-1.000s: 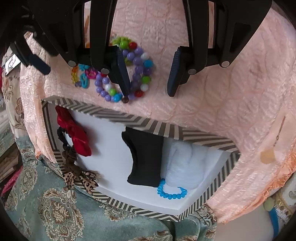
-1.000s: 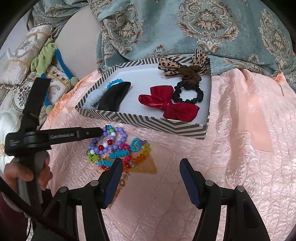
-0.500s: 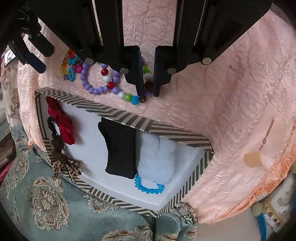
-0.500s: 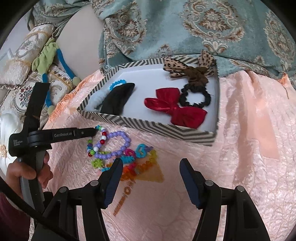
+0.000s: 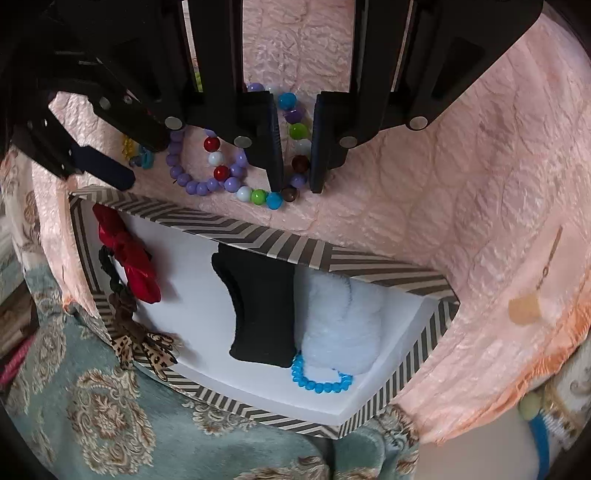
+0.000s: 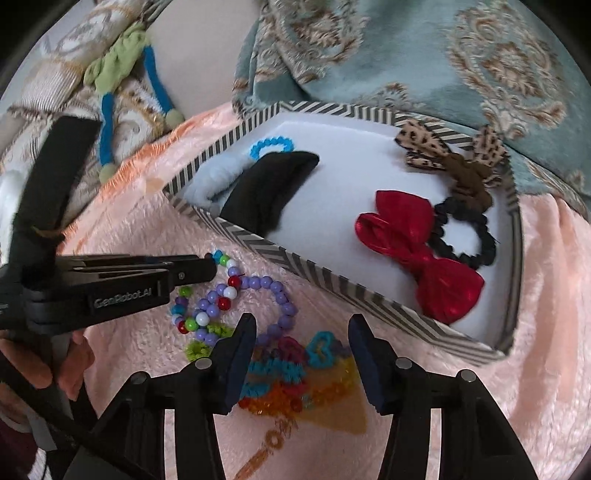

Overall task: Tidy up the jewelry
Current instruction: 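Grasp the multicolor bead bracelet with the left tool while the right tool grasps the purple bead bracelet, then carry both bracelets over the tray with both tools, then lower both bracelets into the tray and open both tools, then lift both open tools away from the tray, then grasp the green flower bracelet with the left tool while the right tool grasps the orange bead bracelet, then carry both bracelets over the tray with both tools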

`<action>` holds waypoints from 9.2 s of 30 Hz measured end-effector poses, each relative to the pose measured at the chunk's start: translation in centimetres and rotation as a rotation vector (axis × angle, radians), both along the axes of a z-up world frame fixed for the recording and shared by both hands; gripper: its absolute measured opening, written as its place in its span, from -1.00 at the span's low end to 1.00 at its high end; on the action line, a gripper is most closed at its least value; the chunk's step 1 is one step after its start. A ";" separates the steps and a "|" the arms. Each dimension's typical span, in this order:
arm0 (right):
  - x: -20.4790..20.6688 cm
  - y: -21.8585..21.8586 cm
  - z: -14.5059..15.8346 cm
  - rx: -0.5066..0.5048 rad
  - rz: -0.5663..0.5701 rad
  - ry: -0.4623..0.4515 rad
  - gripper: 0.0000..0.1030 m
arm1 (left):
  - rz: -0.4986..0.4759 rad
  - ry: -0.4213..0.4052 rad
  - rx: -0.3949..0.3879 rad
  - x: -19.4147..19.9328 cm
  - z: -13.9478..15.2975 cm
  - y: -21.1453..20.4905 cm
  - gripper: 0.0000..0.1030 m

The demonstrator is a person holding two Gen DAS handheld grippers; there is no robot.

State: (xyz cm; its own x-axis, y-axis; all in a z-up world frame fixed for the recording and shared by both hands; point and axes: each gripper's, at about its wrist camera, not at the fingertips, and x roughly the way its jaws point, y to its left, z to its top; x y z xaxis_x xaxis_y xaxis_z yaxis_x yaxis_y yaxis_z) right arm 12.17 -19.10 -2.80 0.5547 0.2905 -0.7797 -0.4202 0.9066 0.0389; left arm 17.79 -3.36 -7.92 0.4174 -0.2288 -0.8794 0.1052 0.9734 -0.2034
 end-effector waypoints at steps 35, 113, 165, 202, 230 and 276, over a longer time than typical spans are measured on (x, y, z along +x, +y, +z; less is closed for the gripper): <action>-3.4 -1.7 9.4 0.073 0.025 -0.161 -0.85 | 0.066 -0.168 -0.078 -4.5 9.8 3.9 -0.84; 10.9 -3.1 4.7 0.052 -0.120 -0.055 -0.30 | 0.096 -0.105 0.036 11.2 5.0 -0.8 -0.22; -1.7 -4.9 -1.1 0.078 -0.184 0.015 -0.73 | 0.047 0.017 -0.052 -6.4 3.2 0.3 0.00; -7.8 -14.8 1.4 0.190 -0.279 -0.044 -0.84 | -0.034 0.043 -0.105 -5.1 1.9 -8.8 -0.79; -8.5 -10.8 9.4 0.184 -0.159 -0.159 -0.84 | 0.003 -0.123 -0.085 -6.8 10.3 -2.4 -0.79; 4.9 -7.1 12.1 0.152 -0.138 -0.150 -0.84 | -0.035 -0.136 -0.116 4.2 11.6 -7.6 -0.79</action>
State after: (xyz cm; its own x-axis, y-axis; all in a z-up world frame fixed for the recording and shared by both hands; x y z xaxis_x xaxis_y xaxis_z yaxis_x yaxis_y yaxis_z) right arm 17.08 -26.20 9.29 0.7035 0.3118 -0.6387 -0.3044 0.9442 0.1257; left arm 22.02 -10.97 3.65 0.5202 -0.3424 -0.7824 0.1730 0.9394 -0.2961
